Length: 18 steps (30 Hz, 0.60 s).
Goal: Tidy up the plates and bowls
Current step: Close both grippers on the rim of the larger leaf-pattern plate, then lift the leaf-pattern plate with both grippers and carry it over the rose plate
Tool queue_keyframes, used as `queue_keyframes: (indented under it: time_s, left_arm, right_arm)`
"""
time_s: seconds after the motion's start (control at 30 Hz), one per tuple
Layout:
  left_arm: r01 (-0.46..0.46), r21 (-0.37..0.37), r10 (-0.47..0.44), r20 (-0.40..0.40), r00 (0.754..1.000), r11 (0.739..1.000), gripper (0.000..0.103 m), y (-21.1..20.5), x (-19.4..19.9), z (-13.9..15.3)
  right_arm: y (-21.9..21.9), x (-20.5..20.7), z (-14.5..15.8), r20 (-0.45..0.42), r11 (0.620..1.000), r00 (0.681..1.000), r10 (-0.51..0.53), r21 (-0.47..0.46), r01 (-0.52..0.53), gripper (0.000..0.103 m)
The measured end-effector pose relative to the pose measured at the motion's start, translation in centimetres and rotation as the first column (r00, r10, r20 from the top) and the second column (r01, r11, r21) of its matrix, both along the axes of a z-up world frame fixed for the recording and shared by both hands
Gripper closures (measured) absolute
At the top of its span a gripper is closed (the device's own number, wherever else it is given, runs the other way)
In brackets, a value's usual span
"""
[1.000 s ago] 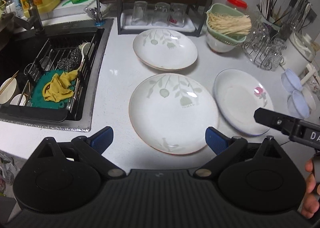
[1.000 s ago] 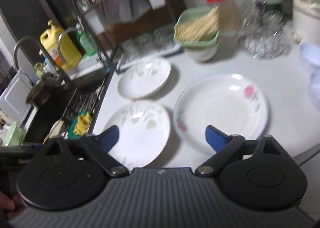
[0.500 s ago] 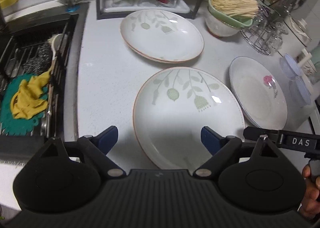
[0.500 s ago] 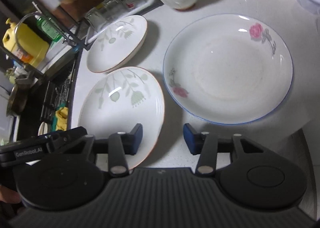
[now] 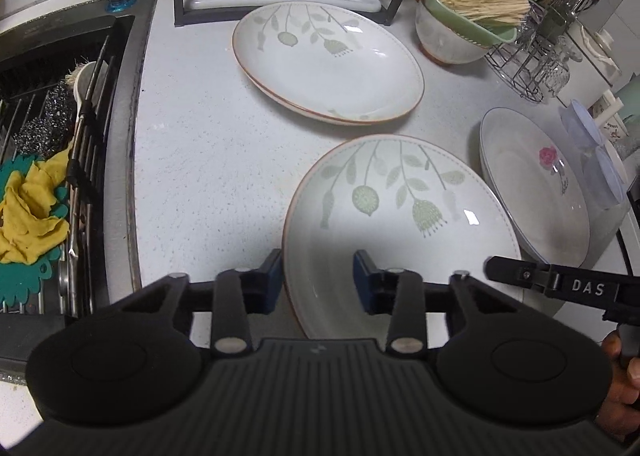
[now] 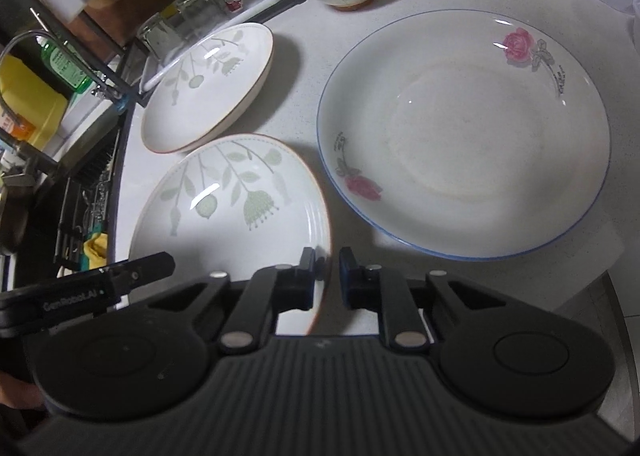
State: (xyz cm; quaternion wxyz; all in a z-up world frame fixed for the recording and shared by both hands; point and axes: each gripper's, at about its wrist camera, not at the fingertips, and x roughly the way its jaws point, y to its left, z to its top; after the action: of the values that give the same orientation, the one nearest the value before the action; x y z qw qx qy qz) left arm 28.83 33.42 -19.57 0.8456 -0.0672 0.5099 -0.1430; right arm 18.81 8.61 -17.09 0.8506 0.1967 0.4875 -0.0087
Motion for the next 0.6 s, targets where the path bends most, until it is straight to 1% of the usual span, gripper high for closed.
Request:
queue_keyframes:
  time_s: [0.07,0.13,0.3,0.6]
  left_arm:
    - [0.005,-0.005,-0.005,0.006,1.000,1.000,0.063,0.1,0.0,0.0]
    - [0.010,-0.019,-0.010,0.014,1.000,1.000,0.063,0.3,0.0,-0.2]
    - [0.011,-0.064,-0.011,-0.009,1.000,0.998,0.063,0.9,0.5,-0.3]
    - [0.036,-0.113,-0.041,-0.046,0.998,0.993,0.063,1.5,0.5,0.6]
  right_arm:
    - [0.4,0.2,-0.1,0.008,1.000,1.000,0.002,-0.015,-0.002,0.089]
    - [0.4,0.4,-0.1,0.013,1.000,1.000,-0.001,-0.009,0.001,0.089]
    - [0.1,0.9,-0.1,0.018,1.000,1.000,0.009,0.003,-0.009,0.089]
    - [-0.9,1.0,1.0,-0.003,0.997,1.000,0.030,0.073,-0.030,0.089]
